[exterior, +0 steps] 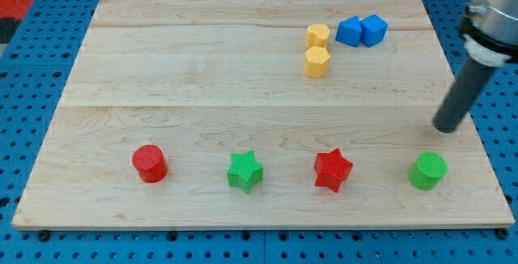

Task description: Move green circle diagonally upwards to red star

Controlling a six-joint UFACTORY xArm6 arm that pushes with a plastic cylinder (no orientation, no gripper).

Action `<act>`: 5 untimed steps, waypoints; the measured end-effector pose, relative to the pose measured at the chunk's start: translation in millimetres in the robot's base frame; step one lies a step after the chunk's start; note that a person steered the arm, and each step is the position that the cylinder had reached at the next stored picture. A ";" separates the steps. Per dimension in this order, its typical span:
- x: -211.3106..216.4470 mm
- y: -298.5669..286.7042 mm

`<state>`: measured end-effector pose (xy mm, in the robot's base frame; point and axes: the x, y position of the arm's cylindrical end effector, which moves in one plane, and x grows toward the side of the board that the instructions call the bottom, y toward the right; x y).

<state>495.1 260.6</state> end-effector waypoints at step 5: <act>78.1 -37.5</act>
<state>573.2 223.1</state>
